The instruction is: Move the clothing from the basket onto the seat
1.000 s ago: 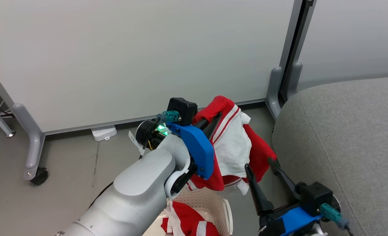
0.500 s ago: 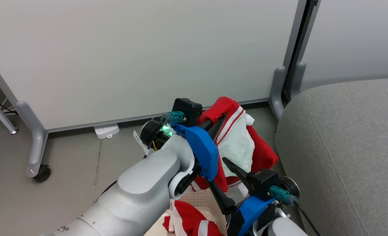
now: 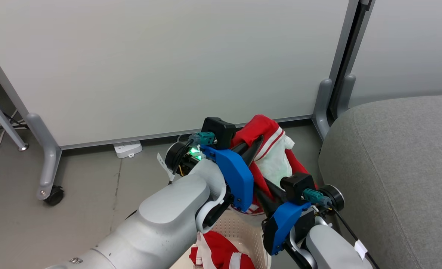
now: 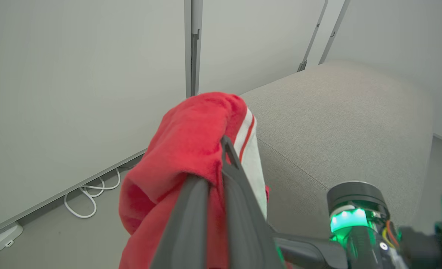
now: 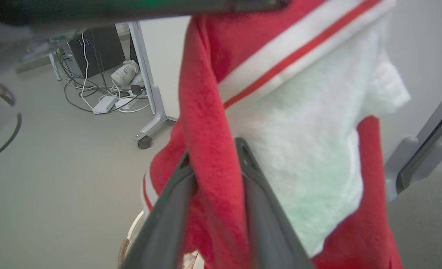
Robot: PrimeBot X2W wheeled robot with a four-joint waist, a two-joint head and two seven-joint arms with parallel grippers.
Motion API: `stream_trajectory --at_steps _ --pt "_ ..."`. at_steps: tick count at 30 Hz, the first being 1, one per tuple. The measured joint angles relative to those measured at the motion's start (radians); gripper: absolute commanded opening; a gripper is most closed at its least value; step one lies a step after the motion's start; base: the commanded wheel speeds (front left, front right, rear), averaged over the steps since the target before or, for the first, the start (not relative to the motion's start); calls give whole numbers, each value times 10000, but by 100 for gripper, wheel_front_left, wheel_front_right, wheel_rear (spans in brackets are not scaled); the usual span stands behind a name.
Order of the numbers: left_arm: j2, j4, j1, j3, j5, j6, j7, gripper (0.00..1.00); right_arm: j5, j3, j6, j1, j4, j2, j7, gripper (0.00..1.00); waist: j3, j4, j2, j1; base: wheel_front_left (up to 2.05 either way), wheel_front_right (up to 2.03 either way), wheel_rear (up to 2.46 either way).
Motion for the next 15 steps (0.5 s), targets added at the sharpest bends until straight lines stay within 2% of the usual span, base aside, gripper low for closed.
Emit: stream_trajectory --at_steps 15 --pt "0 128 -157 -309 -384 27 -203 0 192 4 0 -279 608 -2 -357 0 -21 -64 0 0 0 0 0"
